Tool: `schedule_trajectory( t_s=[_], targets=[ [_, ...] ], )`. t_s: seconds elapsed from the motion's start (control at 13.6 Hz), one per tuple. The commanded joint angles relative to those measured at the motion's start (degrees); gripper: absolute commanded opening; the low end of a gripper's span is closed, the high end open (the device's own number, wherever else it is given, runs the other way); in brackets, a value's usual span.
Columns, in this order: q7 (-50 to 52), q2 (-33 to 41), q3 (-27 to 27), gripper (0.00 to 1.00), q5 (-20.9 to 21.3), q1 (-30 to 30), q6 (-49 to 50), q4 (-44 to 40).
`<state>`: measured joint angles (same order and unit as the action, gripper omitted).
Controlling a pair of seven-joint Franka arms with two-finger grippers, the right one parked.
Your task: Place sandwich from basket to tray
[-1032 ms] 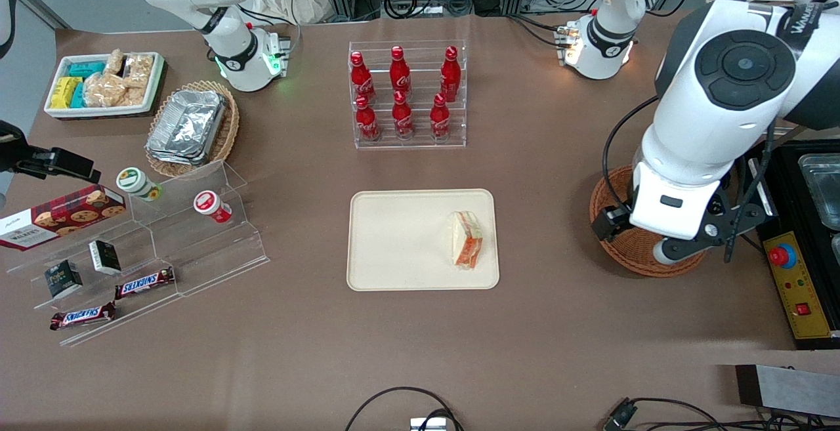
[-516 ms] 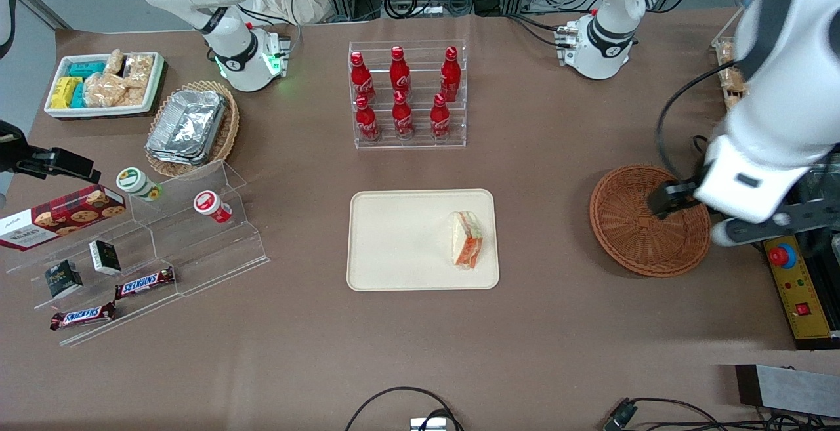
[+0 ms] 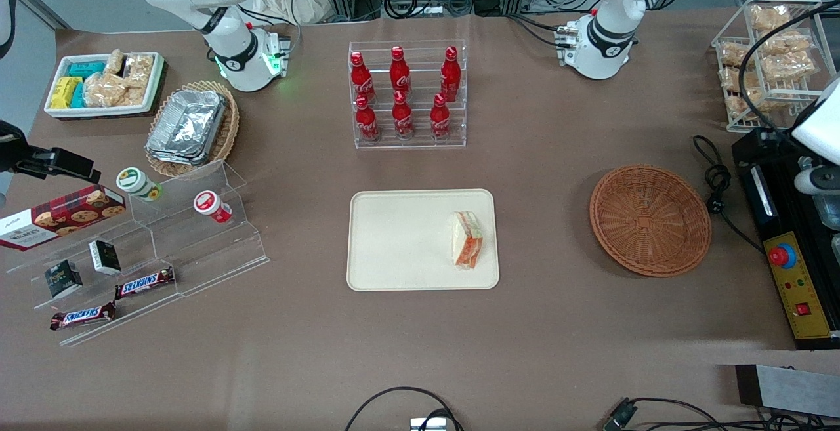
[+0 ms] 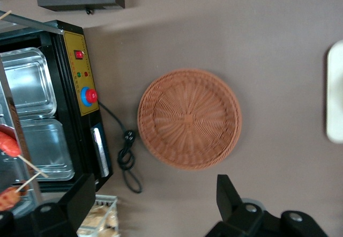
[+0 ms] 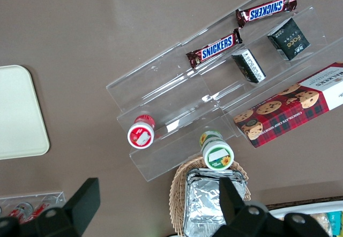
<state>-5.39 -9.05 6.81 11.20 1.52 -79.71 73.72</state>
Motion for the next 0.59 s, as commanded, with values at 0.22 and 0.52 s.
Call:
schedule_trajectory(
  t_s=[0.22,0.52],
  targets=[
    [-3.5,5.4,-4.2,1.00,-4.2,-2.1,0.9,5.8],
    [1.0,5.7,-3.8,1.00,-4.3,-4.1,-0.2,7.1]
  ],
)
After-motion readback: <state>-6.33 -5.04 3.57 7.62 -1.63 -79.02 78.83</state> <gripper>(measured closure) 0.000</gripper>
